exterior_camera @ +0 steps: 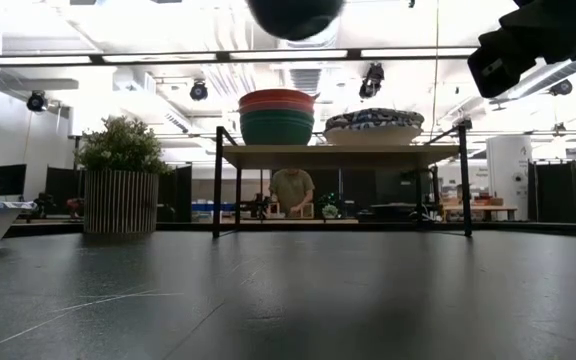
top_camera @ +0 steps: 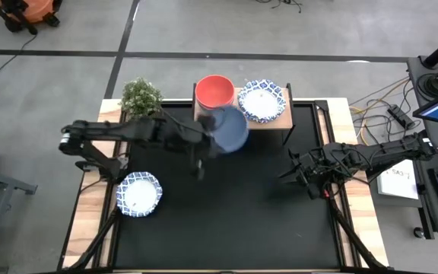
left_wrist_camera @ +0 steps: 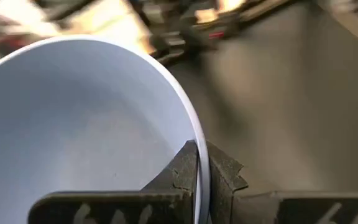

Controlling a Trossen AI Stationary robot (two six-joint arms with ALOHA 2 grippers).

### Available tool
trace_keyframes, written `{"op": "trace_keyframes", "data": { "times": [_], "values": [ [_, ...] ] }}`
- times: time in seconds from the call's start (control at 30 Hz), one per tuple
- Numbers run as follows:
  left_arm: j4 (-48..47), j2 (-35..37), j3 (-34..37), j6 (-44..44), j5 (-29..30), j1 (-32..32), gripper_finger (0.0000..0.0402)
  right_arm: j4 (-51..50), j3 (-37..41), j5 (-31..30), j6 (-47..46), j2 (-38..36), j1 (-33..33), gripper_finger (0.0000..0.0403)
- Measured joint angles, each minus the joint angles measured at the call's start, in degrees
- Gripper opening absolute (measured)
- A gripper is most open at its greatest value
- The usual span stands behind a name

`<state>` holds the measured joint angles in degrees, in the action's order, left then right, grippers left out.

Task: Place and stack bowls onto a shelf
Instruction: Stack the blue plastic bowl on the orange plastic bowl on the shelf

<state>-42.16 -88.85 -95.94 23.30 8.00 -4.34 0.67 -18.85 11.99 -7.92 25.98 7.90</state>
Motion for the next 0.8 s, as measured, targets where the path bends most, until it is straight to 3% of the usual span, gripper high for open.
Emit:
{"op": "trace_keyframes", "data": {
  "times": [0.13, 0.3, 0.4, 0.57, 0.8],
  "values": [
    [-0.9, 2.7, 0.0, 3.1, 7.3, 4.1, 0.0000, 0.0, 0.0, 0.0, 0.0, 0.0, 0.0, 0.0098],
    [-1.2, 2.6, 0.0, 5.8, 7.8, 12.8, 0.0000, 0.0, 0.0, 0.0, 0.2, 0.0, 0.0, 0.0098],
    [-2.3, 1.7, 0.0, 6.0, 6.3, 17.8, 0.0000, 0.0, 0.0, 0.0, 0.4, 0.0, 0.0, 0.0098],
    [-1.0, 0.5, 0.0, 6.3, -1.7, 23.2, 0.0000, -0.5, 0.0, 0.0, 0.5, 0.0, 0.0, 0.0098],
    [0.0, -1.4, 0.0, 7.6, -4.3, 26.7, 0.0000, -0.8, 0.0, -0.1, 0.7, 0.0, 0.0, 0.0098]
  ]
}}
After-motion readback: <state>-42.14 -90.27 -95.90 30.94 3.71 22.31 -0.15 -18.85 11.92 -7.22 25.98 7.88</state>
